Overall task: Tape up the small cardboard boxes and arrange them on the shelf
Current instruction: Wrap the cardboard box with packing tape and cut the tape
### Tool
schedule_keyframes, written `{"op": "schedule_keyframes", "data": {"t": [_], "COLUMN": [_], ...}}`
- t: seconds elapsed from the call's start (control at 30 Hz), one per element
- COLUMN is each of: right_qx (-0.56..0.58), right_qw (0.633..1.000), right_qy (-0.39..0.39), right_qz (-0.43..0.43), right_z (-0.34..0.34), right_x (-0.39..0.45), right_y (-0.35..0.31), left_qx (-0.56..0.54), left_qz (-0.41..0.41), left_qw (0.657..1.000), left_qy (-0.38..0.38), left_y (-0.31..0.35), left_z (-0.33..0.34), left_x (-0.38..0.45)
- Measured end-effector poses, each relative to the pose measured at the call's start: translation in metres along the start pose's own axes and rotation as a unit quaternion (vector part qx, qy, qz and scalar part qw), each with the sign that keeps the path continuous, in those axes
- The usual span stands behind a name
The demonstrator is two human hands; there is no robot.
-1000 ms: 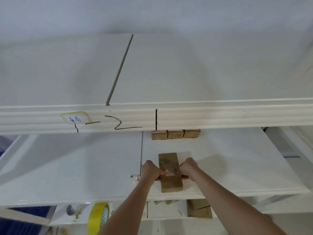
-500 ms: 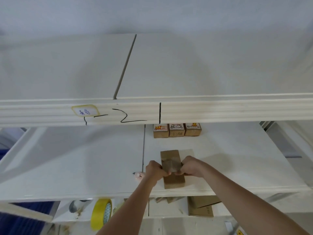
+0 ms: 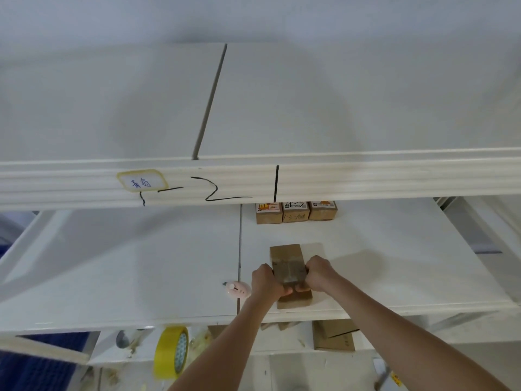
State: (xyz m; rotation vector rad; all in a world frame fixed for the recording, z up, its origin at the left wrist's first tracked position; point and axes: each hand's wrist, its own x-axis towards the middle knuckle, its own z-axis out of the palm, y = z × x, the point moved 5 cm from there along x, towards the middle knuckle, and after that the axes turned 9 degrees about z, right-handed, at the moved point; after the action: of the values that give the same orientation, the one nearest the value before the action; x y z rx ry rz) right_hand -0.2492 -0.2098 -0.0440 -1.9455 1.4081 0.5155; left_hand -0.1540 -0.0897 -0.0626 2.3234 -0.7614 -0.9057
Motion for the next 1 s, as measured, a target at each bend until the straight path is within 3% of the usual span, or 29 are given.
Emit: {"op": "schedule_keyframes", "data": {"t": [0.2,0.4,0.6,0.73,0.83,1.0], "right_qx": [0.039,0.204,0.168,0.070,0.010,0.011], "right_qw": [0.999,0.976,0.982,0.992,0.993,0.968], "right_qy": [-0.026,-0.057,0.032,0.079,0.104,0.247], "right_qz": [0.017,0.053,0.074,0.064,0.048,-0.032], "right_z": [-0.003,0.003,0.013,0.012,0.007,0.008], "right_x": [0.002,-0.005,-0.004,-0.009,-0.016,-0.043], "right_y": [0.006,0.006,0.009,0.000,-0.007,-0.023], "left_qx": [-0.082,-0.091,-0.057,-0.045,-0.016,-0.028], "left_qz": [0.010,0.012,0.018,0.014,0.055,0.099], "left_qw": [0.996,0.995,0.996,0.995,0.994,0.979], "left_qy": [0.018,0.050,0.065,0.082,0.097,0.174], "left_y": [-0.009,-0.016,-0.022,-0.019,-0.017,-0.010], "left_z": [-0.001,-0.014,-0.014,-0.007,-0.009,-0.035], "left_x": [-0.009,-0.007,-0.001,-0.002,-0.009,-0.031]}}
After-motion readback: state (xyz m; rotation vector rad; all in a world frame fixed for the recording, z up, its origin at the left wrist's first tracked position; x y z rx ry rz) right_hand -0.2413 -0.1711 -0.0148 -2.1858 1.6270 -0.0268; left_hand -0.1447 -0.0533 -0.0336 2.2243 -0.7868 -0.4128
